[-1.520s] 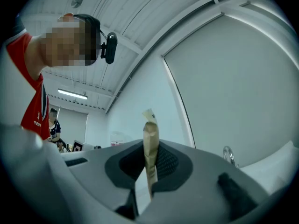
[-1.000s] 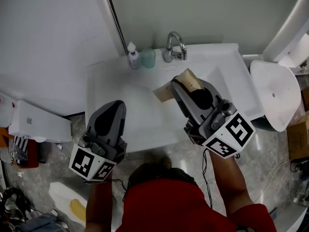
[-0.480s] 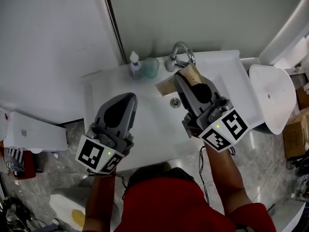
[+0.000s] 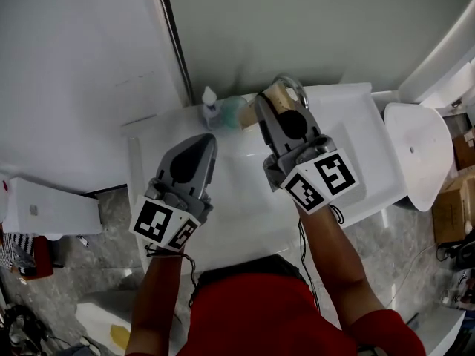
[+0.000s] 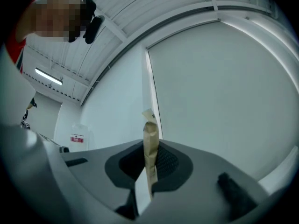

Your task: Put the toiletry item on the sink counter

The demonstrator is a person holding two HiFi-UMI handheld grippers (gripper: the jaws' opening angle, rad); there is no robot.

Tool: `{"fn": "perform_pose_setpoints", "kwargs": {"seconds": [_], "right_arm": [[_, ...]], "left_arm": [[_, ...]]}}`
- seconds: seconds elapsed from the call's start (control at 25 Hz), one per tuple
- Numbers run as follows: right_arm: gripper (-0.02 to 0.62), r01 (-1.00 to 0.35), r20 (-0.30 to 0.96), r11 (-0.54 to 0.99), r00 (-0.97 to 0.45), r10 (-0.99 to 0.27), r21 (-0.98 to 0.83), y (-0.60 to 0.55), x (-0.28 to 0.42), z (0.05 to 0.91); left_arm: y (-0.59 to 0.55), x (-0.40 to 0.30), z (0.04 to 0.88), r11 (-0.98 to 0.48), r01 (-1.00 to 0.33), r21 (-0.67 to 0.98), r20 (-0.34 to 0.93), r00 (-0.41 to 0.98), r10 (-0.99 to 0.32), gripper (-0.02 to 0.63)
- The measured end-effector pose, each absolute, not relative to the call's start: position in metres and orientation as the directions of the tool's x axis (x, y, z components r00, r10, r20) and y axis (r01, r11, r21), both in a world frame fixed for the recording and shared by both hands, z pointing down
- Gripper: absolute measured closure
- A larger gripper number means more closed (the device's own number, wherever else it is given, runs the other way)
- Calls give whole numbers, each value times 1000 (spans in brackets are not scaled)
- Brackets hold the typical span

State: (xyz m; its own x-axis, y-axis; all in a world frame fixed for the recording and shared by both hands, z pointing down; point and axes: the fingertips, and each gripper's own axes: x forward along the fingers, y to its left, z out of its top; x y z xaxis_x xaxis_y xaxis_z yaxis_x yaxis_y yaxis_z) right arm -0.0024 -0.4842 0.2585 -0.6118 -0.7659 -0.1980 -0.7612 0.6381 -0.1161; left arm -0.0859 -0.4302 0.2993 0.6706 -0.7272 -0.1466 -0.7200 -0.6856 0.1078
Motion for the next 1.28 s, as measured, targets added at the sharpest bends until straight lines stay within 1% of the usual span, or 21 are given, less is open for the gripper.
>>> {"fn": "perform_pose_setpoints", "kwargs": {"seconds": [0.2, 0.56, 1.0, 1.28], "right_arm": [[554, -780, -169, 616, -596, -785, -111, -520, -8, 283], [554, -795, -132, 598, -585, -800, -102, -569, -16, 328], [554, -788, -1, 588, -597, -802, -182, -602, -19, 395], [552, -780, 120, 598, -622, -774, -187, -610, -28, 425]], "left_arm": [[-455, -83, 318, -673, -730, 121, -149, 657, -739, 589], [-493, -82, 363, -643, -751, 151, -93, 637, -765, 589], [-510, -81, 385, -622, -761, 185, -64, 622, -780, 589], [-510, -81, 387, -615, -763, 199, -66, 616, -785, 589]]}}
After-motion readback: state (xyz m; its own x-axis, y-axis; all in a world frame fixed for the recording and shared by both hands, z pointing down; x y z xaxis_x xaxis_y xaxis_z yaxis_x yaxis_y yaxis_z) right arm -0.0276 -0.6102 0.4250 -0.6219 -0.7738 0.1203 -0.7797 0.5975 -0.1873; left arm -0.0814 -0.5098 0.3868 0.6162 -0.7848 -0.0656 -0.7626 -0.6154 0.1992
